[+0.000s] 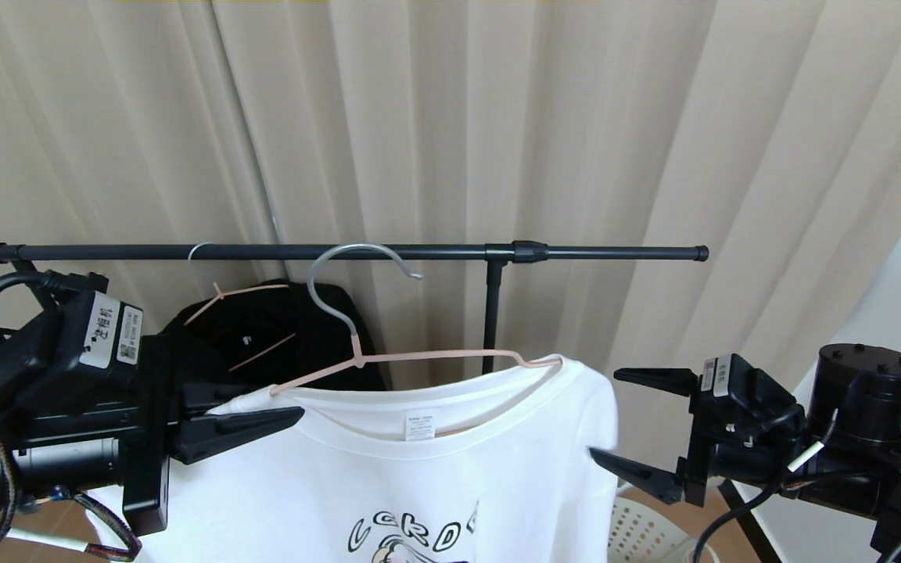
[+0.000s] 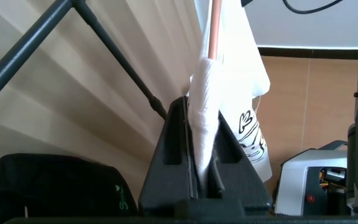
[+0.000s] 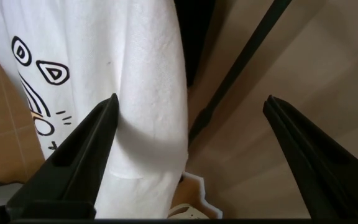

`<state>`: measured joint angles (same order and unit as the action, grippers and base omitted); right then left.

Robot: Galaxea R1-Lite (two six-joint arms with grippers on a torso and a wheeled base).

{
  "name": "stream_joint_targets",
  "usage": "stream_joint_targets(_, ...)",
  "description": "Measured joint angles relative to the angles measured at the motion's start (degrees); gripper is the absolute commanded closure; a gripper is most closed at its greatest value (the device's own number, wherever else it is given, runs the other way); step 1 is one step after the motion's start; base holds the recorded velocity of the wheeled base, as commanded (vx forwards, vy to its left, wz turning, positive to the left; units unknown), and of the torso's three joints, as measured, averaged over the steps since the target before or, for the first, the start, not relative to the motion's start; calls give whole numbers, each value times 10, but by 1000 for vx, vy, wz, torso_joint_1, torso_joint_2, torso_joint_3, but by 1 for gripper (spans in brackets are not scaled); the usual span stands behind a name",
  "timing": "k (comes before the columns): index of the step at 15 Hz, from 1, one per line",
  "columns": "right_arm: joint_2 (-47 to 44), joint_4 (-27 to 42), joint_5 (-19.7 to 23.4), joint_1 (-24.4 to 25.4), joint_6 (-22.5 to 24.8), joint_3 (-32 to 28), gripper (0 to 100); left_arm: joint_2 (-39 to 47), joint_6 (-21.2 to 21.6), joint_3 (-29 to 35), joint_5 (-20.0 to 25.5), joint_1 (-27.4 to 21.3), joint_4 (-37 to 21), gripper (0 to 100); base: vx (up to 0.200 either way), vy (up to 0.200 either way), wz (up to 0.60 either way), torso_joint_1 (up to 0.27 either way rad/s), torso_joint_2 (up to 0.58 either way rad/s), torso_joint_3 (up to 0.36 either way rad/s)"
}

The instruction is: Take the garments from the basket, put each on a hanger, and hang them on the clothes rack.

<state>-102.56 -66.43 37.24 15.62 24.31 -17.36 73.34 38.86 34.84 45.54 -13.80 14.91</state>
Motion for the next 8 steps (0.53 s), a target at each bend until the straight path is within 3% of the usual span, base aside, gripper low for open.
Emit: stream_joint_targets(8,-1,0,-2,-6,-2,-7,100,-16,-21,0,-3,0,0,100,0,0,0,0,0,0)
